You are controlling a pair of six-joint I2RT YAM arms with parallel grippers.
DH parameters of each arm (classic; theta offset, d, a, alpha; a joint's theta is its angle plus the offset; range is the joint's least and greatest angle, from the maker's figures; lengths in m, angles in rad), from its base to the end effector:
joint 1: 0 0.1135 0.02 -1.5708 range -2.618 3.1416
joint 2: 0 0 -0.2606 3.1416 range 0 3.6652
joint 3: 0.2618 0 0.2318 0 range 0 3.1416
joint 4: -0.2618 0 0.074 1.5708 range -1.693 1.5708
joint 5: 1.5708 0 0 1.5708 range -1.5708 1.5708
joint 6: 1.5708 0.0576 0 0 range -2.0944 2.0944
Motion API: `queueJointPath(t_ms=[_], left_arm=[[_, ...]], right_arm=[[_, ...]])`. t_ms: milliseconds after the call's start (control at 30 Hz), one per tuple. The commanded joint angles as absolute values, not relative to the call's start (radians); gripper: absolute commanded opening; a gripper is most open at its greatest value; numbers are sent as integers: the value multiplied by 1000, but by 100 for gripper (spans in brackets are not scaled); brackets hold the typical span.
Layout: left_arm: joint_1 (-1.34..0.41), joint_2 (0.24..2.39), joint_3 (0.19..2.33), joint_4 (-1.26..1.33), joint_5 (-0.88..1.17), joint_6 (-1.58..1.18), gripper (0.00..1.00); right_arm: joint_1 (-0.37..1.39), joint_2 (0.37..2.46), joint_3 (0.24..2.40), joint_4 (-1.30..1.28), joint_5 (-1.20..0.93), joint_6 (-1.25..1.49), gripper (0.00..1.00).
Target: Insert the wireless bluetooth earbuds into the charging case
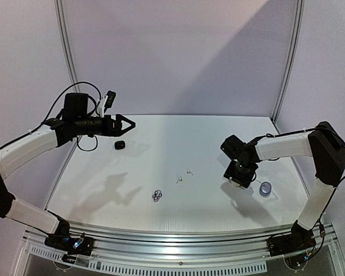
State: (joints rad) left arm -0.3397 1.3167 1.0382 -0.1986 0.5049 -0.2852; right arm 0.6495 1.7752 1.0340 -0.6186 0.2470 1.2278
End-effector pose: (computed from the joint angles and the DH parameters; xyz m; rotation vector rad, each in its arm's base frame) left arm 0.2705 -0.1252 0.3047 0.3831 2.0696 -0.8995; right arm 0.2520 0.1737 0.1348 0.8392 2.6910 0.0341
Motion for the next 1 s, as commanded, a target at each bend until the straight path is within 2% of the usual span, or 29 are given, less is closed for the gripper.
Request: queueJointPath(t_ms=[0,133,300,600,733,833,967], left_arm=[[-329,1311,1022,-176,506,-293,99],[-328,1314,1026,-176,508,-290,99],[-328,1322,1031,-173,512,-288,99],[-328,1318,1025,-156,535,-282,99],[-328,1314,1020,-130,576,-275,98],[-329,1312,1019,-89,642,-271,94],[-352,1312,1021,-18,746,-264,89]], right_arm=[[658,1759,1002,-625,221,1166,63],[660,1734,967,-605,227,1153,59],[659,1735,965,-598,228,1137,43],[663,1721,981,-584,258,1025,31],[743,1688,1080,-573,362,830,27],[820,1682,1215,-568,477,542,26],[908,1692,1401,-471,512,96,23]])
